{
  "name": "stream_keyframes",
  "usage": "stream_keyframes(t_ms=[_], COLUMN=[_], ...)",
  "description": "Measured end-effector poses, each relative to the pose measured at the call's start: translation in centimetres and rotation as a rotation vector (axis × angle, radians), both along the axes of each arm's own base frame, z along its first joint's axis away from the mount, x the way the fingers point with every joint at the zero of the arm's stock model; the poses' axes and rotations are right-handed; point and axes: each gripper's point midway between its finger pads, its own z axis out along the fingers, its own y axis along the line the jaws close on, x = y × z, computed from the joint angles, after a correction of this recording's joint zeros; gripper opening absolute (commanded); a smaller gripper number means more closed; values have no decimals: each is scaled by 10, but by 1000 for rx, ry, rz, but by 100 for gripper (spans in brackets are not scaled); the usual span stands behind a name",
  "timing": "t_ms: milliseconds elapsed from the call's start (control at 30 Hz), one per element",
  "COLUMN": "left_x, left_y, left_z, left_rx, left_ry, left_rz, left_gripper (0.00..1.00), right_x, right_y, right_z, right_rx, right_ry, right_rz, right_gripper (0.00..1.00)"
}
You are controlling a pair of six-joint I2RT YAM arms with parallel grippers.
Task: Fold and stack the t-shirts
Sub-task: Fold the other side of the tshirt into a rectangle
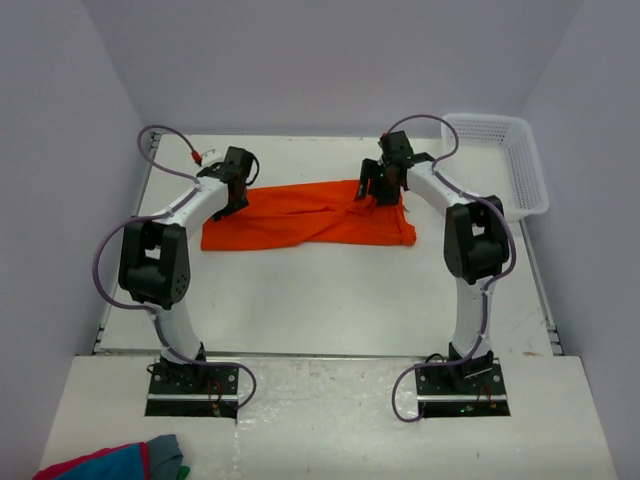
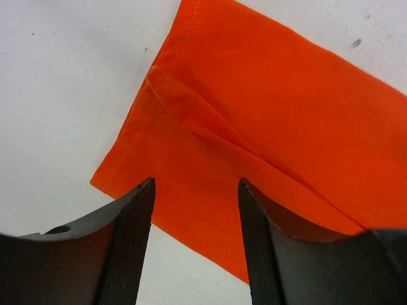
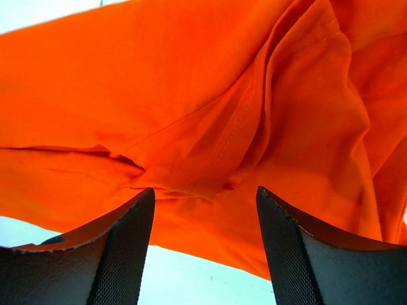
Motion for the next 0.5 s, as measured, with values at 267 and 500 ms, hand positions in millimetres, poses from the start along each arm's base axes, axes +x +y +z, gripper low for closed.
stream_keyframes(t_ms=[267, 500], left_x=[9, 10], left_y=[-4, -3], left_z=[-5, -4], left_rx=[-26, -24], left_ry=[-2, -5], left_rz=[-8, -11], left_gripper=[56, 56], right_x=[-3, -3], right_y=[7, 11], right_z=[-19, -29], right_rx=[30, 50], right_ry=[42, 55], right_rz=[9, 17], right_gripper=[54, 47])
